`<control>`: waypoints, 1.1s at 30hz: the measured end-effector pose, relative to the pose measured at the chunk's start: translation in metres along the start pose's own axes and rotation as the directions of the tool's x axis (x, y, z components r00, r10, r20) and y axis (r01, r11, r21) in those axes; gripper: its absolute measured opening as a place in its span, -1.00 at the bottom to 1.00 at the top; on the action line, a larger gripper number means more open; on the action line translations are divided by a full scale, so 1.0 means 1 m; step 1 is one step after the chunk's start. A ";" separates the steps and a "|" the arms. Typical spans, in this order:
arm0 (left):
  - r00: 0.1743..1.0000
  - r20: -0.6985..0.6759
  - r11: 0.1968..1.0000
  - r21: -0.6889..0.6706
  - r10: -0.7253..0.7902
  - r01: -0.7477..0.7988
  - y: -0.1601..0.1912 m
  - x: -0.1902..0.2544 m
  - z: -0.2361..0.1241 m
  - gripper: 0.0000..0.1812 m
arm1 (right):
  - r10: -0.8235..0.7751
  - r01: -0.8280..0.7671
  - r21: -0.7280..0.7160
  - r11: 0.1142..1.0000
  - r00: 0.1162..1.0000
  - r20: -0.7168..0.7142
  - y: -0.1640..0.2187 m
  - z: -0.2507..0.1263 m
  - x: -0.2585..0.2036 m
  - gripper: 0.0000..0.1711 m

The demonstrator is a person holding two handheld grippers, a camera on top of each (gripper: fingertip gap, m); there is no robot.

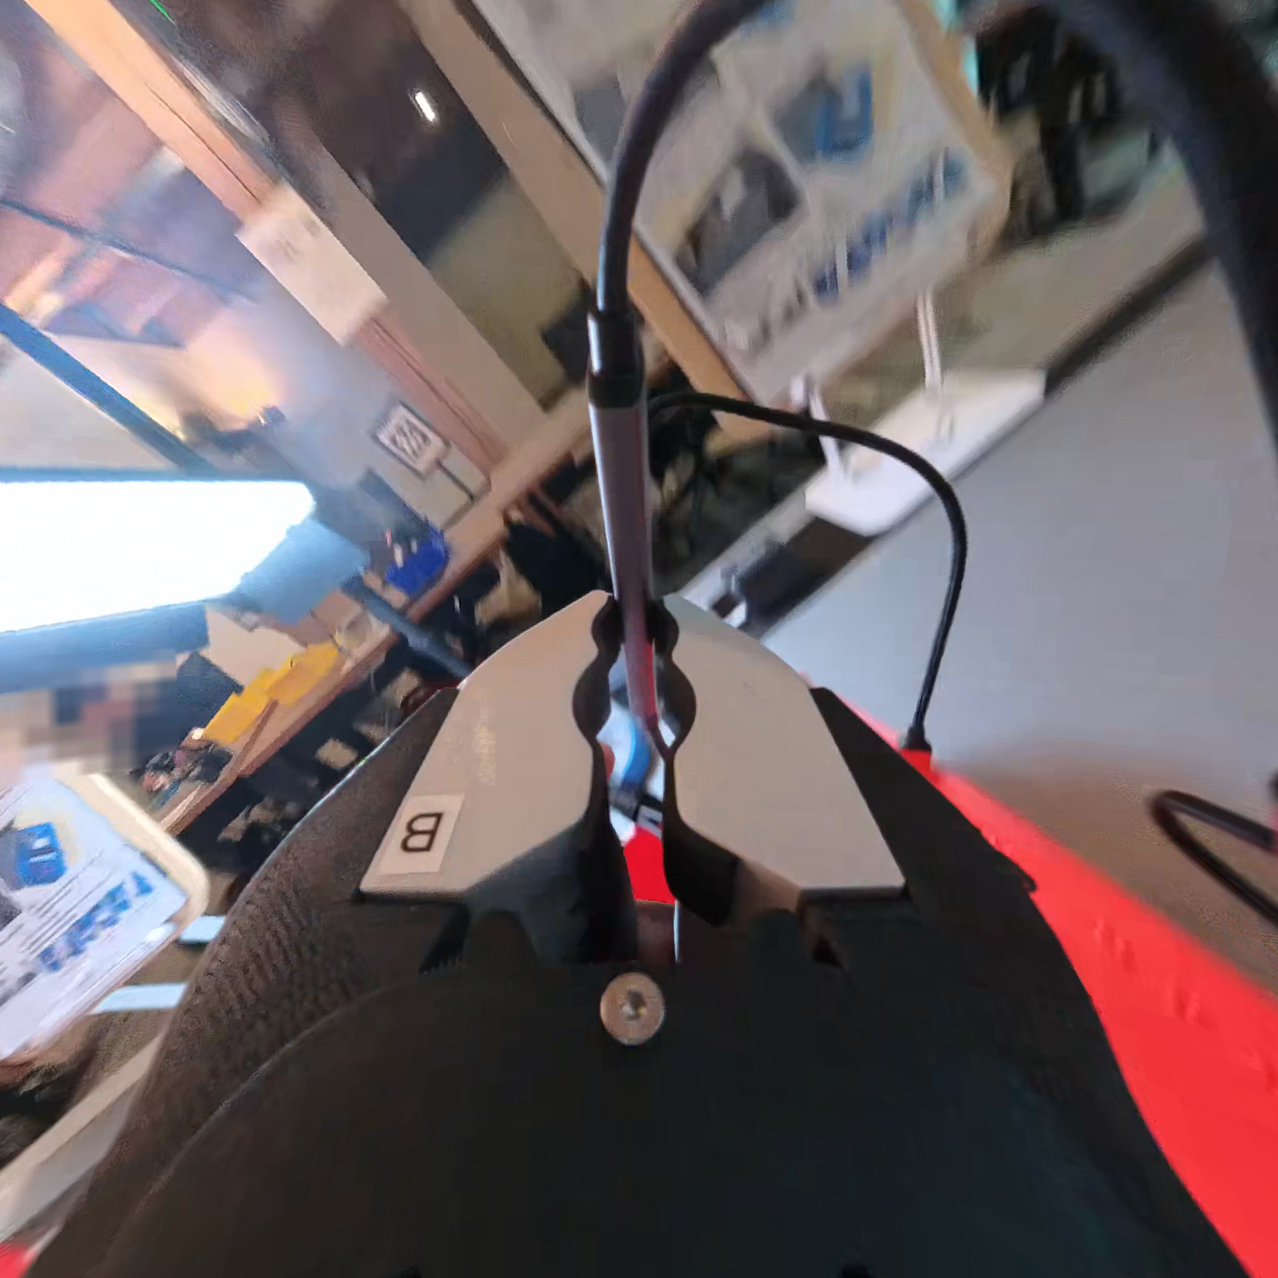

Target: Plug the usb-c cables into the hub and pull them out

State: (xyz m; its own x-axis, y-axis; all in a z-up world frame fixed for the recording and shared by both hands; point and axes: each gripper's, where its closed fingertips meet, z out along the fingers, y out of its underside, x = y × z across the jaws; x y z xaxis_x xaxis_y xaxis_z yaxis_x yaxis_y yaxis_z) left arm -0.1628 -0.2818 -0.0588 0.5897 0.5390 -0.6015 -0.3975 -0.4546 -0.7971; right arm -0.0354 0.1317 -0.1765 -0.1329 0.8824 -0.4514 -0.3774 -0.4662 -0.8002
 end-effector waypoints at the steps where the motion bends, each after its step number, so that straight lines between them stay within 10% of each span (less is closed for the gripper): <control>1: 0.998 0.016 0.995 0.087 -0.057 0.056 -0.022 -0.003 -0.001 -0.89 | -0.010 0.010 -0.005 1.000 1.000 0.003 0.001 0.000 -0.001 0.31; 11: 0.824 -0.390 0.651 0.507 -0.411 0.565 -0.167 0.069 0.026 -0.89 | -0.097 0.097 0.019 0.995 0.995 0.034 -0.010 -0.002 -0.001 0.16; 17: 0.431 -0.777 0.490 0.184 -0.459 0.852 -0.163 0.180 0.081 -0.89 | -0.027 0.010 0.090 0.996 0.981 0.192 -0.029 -0.010 -0.016 -0.27; 24: 0.059 -0.903 0.447 -0.153 -0.426 0.881 -0.112 0.295 0.108 -0.90 | 0.096 -0.043 -0.127 0.991 0.891 0.445 0.003 -0.016 -0.055 -0.81; 33: 0.011 -0.912 0.528 -0.228 -0.410 0.818 -0.104 0.347 0.108 -0.90 | 0.273 -0.116 -0.286 0.951 0.750 0.603 0.031 -0.029 -0.099 -0.73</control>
State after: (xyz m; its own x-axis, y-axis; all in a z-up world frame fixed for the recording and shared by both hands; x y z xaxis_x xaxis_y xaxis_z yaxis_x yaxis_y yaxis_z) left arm 0.0076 0.0290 -0.1906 0.8105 -0.4546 0.3694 0.4329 0.0399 -0.9006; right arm -0.0072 0.0282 -0.1679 -0.7549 0.5732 -0.3188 -0.0814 -0.5641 -0.8217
